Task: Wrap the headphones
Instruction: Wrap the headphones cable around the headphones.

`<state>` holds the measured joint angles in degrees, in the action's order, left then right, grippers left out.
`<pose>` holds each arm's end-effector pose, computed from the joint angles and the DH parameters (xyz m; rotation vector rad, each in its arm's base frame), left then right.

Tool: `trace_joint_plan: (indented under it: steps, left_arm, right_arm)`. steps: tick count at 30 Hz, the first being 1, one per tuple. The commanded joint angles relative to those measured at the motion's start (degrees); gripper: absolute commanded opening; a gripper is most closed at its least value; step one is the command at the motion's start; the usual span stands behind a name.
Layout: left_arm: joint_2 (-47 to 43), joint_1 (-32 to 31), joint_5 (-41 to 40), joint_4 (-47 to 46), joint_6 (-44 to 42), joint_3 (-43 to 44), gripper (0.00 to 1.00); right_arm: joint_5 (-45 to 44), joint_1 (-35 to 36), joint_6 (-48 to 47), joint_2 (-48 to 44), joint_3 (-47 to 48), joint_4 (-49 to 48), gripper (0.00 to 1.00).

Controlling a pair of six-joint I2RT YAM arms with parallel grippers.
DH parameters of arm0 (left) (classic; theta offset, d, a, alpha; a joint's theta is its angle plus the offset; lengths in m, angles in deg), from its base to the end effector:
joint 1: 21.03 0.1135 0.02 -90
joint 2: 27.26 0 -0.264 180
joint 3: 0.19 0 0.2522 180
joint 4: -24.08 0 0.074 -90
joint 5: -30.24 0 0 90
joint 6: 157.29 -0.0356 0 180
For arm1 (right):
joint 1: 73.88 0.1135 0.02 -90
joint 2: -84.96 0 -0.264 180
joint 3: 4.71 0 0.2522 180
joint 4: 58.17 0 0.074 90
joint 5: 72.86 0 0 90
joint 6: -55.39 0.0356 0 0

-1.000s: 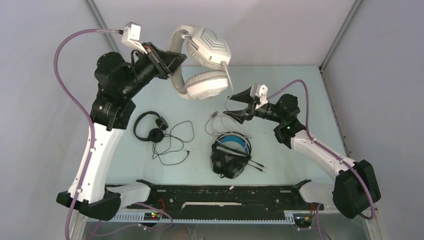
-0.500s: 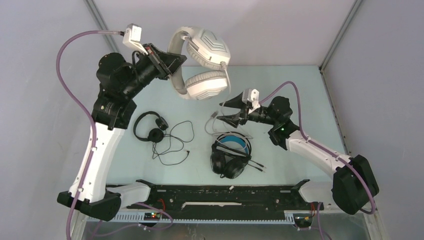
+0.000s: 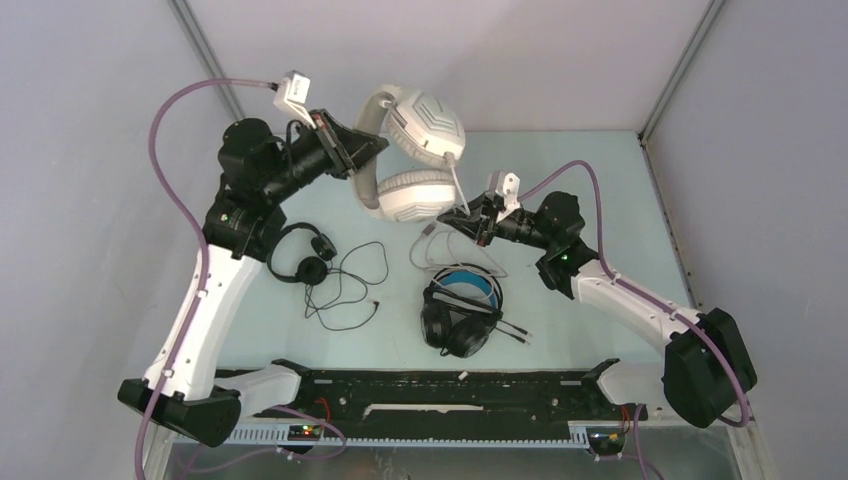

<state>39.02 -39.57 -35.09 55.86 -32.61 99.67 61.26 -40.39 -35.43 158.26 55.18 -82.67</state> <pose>0.2135 -0.0873 0.4980 0.1330 1.6369 -1.0537 0.2258 0.1791 0.3270 -1.0368 1.0975 0.9896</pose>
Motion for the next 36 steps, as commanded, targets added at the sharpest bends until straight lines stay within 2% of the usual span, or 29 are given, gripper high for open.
trace_joint_plan:
  steps: [1, 11, 17, 25, 30, 36]
  left_arm:
    - [-1.9, -0.3, 8.8, -5.9, 3.7, -3.8, 0.0]
    - [-2.2, -6.0, 17.3, -7.4, 2.6, -8.1, 0.0]
    - [-1.8, -10.4, 20.4, -2.5, -2.4, -7.9, 0.0]
    - [-1.1, -12.2, 23.0, 6.8, -9.8, -6.8, 0.0]
    - [-0.2, -13.5, 17.8, 19.2, -19.6, -3.7, 0.0]
    - [1.9, -14.3, 4.5, 32.7, -29.0, 1.1, 0.0]
  right_arm:
    - [-2.8, -0.2, 1.6, 0.5, 2.1, -2.3, 0.0]
    - [-5.2, -0.3, 2.3, 0.9, 2.1, -3.4, 0.0]
    - [-7.2, -0.9, 2.4, 0.3, 2.1, -2.3, 0.0]
    - [-7.0, -3.3, 2.5, -1.7, 2.1, 0.3, 0.0]
    - [-6.2, -5.5, 1.1, -4.3, 2.1, 4.1, 0.0]
    - [-3.0, -8.5, 1.0, -6.4, 2.4, 7.5, 0.0]
